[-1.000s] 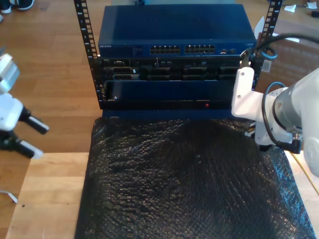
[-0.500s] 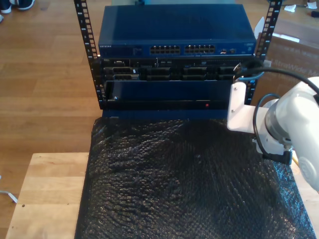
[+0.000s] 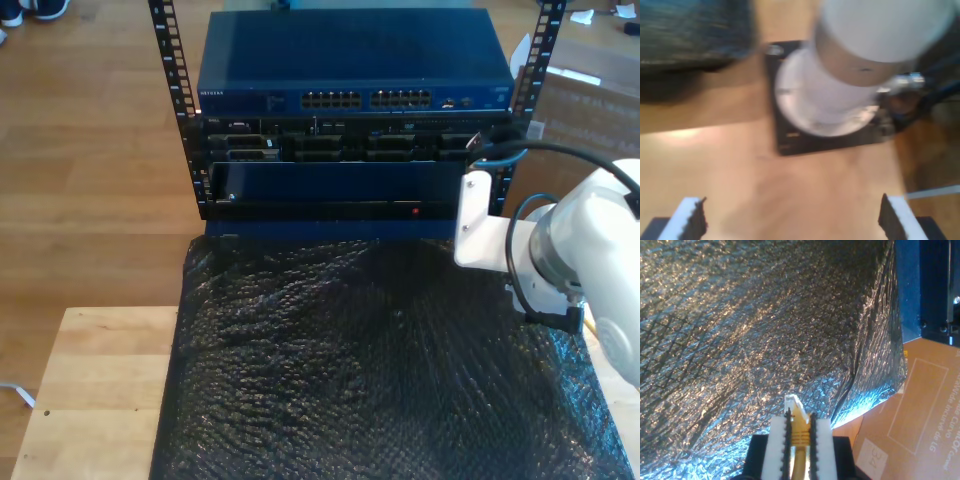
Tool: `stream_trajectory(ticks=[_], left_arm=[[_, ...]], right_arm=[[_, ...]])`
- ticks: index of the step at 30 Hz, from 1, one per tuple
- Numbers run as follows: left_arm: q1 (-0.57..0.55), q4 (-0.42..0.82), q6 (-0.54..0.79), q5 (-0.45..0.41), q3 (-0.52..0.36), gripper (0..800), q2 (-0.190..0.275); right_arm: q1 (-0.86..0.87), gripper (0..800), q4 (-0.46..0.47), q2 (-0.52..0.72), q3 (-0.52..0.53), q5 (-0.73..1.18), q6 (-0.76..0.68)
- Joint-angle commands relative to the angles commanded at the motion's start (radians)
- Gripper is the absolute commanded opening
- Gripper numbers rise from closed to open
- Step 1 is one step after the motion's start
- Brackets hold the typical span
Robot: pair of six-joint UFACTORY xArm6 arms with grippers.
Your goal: Grab the cable and plug it in
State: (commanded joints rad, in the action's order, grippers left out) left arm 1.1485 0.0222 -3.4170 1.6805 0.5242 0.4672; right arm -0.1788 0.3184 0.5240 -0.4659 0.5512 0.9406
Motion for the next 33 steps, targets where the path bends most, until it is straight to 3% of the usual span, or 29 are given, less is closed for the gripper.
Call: stream_trajectory(ticks=[6, 16, 22, 33], left_arm=[[0.04, 0.018, 0.038, -0.117, -0.091, 800, 0.002], [0.086, 0.018, 0.107, -0.149, -0.135, 800, 0.003], [0.121, 0.037, 0.158, -0.21, -0.181, 800, 0.04], [0.19, 0.043, 0.216, -0.377, -0.301, 800, 0.048]], right_arm=[[0.002, 0, 0.002, 0.002, 0.008, 0.0, 0.0], [0.0, 0, 0.003, 0.002, 0.009, 0.0, 0.0], [0.002, 1, 0.005, 0.002, 0.017, 0.0, 0.0], [0.002, 0, 0.012, 0.002, 0.029, -0.095, 0.003]])
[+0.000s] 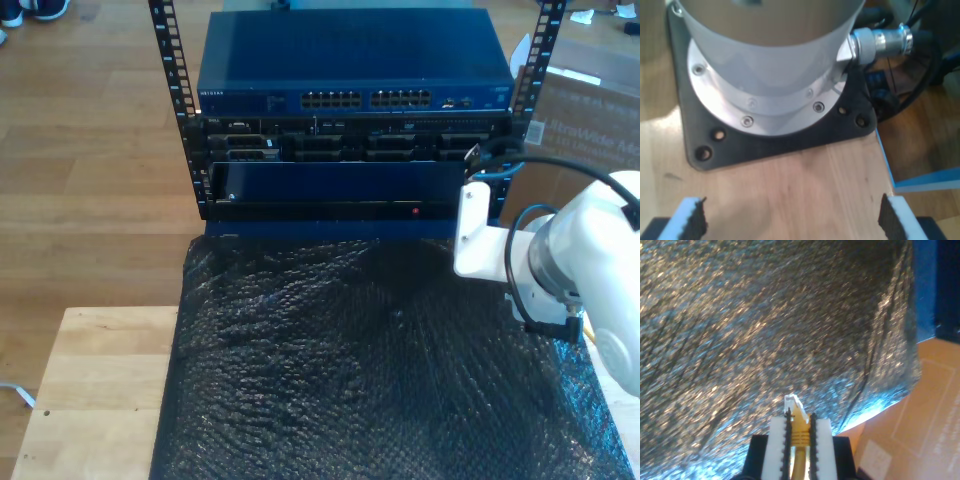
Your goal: Grab the cable and plug it in
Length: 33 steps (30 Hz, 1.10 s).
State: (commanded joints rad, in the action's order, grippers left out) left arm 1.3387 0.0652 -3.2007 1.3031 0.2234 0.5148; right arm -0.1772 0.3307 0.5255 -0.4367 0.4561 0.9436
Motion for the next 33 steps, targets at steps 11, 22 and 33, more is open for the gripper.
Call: stream_trajectory(ticks=[11, 22, 33], left_arm=[[0.021, -0.008, 0.006, -0.213, -0.118, 800, -0.003], [0.028, -0.008, 0.008, -0.212, -0.115, 800, -0.009], [0.028, -0.008, 0.006, -0.212, -0.115, 800, -0.008]], right_arm=[[0.0, 0, 0.055, 0.0, 0.032, -0.242, -0.002], [0.003, 0, 0.118, 0.026, 0.08, -0.416, -0.003], [0.077, 1, 0.117, -0.057, 0.137, -0.776, 0.006]])
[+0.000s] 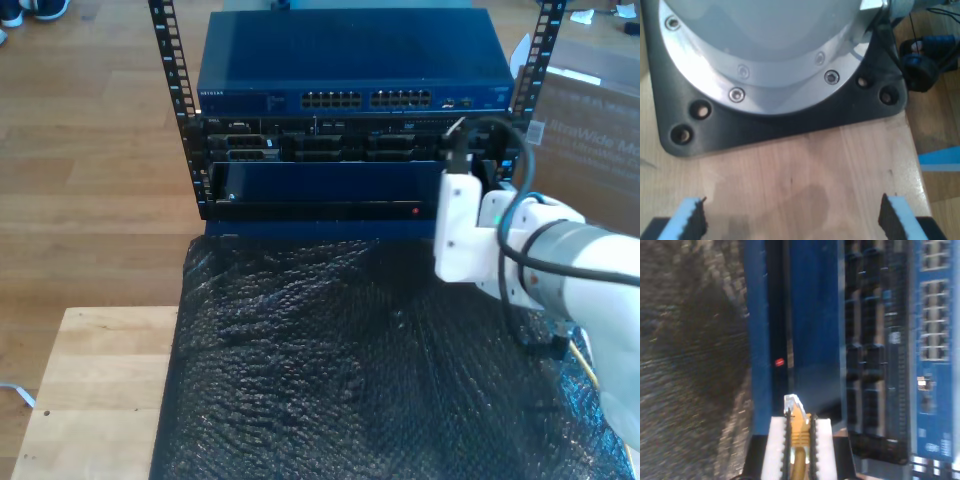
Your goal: Grab the cable and plug it in
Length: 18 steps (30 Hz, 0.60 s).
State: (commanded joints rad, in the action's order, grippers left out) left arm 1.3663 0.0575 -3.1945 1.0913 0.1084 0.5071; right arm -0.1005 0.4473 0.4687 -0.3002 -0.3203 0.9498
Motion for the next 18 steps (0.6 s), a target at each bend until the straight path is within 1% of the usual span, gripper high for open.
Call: stream_trajectory(ticks=[5, 11, 15, 18], left_arm=[[0.0, 0.0, 0.002, 0.0, 0.0, 800, -0.002], [0.0, 0.0, 0.002, 0.0, 0.0, 800, -0.002], [0.0, 0.0, 0.002, -0.002, 0.0, 800, -0.002], [0.0, 0.0, 0.002, 0.0, 0.0, 800, -0.002]], right_arm=[[0.002, 1, 0.002, -0.078, -0.066, -0.032, 0.0], [0.003, 1, 0.0, -0.25, -0.249, -0.038, 0.002], [0.002, 1, 0.002, -0.319, -0.344, -0.04, 0.014], [0.002, 1, 0.0, -0.356, -0.394, -0.043, 0.055]])
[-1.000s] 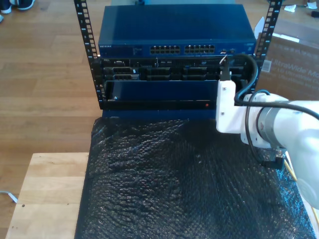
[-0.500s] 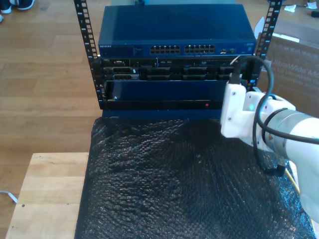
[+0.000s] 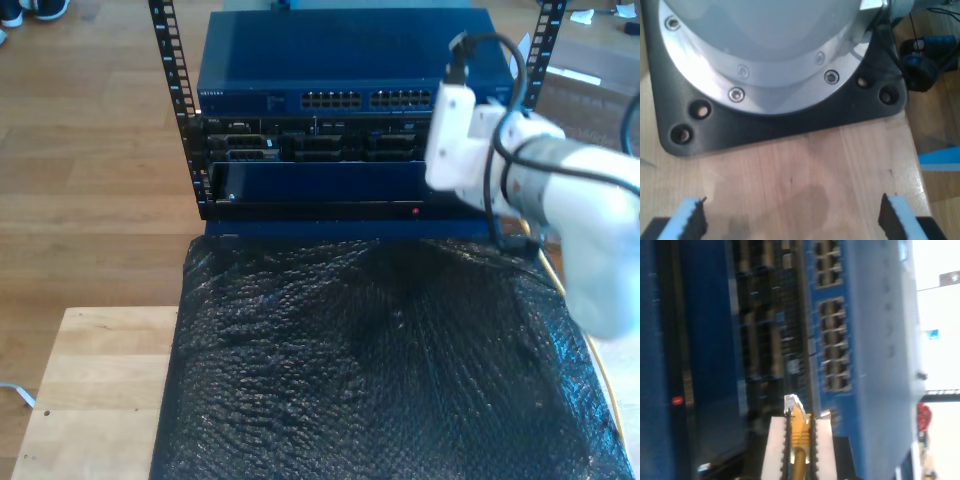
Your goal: Grab the cable and plug it in
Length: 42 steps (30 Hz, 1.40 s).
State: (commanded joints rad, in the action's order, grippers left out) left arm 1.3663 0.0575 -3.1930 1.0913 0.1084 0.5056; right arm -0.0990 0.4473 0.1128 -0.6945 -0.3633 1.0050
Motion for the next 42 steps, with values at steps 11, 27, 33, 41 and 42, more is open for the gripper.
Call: stream_trajectory(ticks=[11, 27, 33, 41, 42], left_arm=[[0.0, 0.0, -0.002, 0.0, 0.0, 800, 0.0], [0.0, 0.0, 0.0, 0.0, 0.002, 800, 0.0], [0.0, 0.0, 0.0, 0.0, 0.0, 800, 0.0], [0.0, 0.0, 0.0, 0.0, 0.0, 800, 0.0], [0.0, 0.0, 0.0, -0.002, 0.0, 800, 0.0]], right_arm=[[-0.003, 0, -0.003, -0.147, -0.015, -0.226, 0.183], [-0.089, 1, -0.008, -0.141, -0.006, -0.261, 0.423], [-0.133, 1, -0.009, -0.11, 0.002, -0.259, 0.465], [-0.143, 0, -0.003, -0.107, 0.014, -0.255, 0.473], [-0.144, 0, -0.003, -0.107, 0.012, -0.253, 0.473]])
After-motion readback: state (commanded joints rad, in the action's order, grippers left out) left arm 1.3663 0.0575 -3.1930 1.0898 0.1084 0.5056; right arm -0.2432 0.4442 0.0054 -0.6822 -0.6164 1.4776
